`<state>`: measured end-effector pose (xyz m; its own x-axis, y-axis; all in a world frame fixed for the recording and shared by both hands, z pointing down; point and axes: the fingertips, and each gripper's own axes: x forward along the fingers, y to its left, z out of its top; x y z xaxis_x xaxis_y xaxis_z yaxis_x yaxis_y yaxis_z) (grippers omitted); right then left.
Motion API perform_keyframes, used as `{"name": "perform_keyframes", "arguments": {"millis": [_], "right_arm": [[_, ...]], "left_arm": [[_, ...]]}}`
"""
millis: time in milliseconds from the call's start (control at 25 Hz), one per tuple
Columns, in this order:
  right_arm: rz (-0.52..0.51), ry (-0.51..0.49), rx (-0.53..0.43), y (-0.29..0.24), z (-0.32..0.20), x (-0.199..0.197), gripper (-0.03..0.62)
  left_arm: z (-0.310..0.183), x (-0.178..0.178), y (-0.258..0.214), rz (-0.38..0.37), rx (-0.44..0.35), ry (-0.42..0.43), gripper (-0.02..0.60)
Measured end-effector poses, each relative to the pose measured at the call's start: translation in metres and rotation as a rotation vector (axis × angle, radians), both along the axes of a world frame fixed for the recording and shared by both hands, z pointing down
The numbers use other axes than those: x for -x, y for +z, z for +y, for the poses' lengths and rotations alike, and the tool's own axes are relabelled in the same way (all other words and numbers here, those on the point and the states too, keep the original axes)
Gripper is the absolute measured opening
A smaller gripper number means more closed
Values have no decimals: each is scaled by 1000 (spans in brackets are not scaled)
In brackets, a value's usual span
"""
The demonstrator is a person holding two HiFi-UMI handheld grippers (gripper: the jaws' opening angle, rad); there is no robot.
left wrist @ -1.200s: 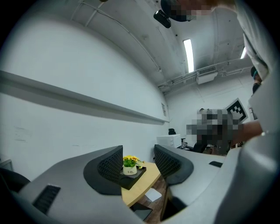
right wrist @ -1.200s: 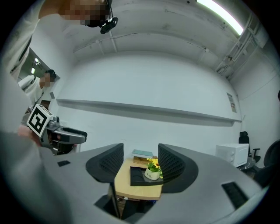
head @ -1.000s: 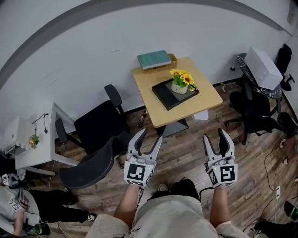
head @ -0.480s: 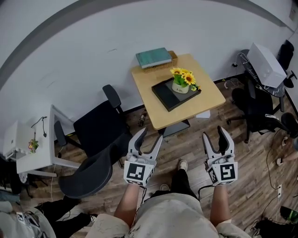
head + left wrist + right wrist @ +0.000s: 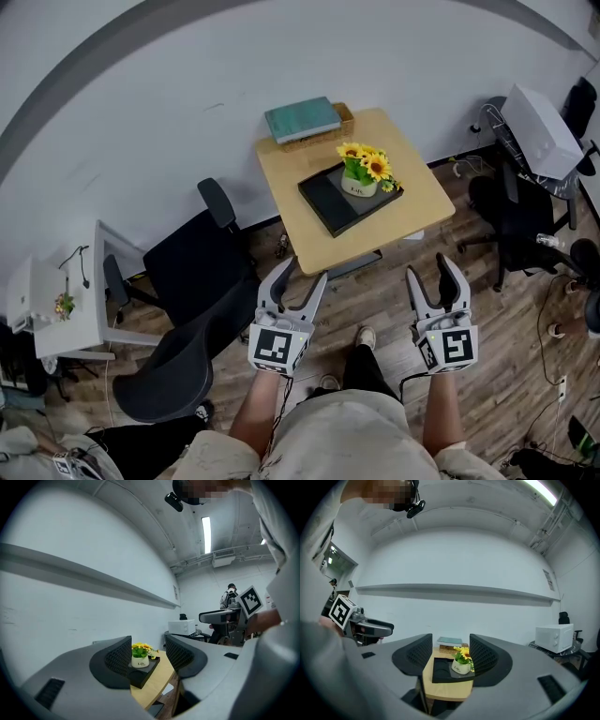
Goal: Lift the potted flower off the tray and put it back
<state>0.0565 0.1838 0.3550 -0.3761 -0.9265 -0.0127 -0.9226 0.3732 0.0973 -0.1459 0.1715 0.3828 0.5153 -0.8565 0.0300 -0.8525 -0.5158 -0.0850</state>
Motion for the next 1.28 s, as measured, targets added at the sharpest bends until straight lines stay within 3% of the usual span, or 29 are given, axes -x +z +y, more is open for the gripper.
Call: {"name": "perform_keyframes", "arguments": {"millis": [320, 920, 1280], "right_arm": [[-22, -28, 26, 6, -60, -23, 249], [-75, -77, 15, -2, -180, -99, 249], [-100, -95, 8, -1, -223, -133, 249]], "left_arm": [[-52, -27, 4, -24, 41, -13, 221], [-160, -95, -14, -62, 22, -55, 221], [-199, -126, -21, -85, 9, -69, 221]]}}
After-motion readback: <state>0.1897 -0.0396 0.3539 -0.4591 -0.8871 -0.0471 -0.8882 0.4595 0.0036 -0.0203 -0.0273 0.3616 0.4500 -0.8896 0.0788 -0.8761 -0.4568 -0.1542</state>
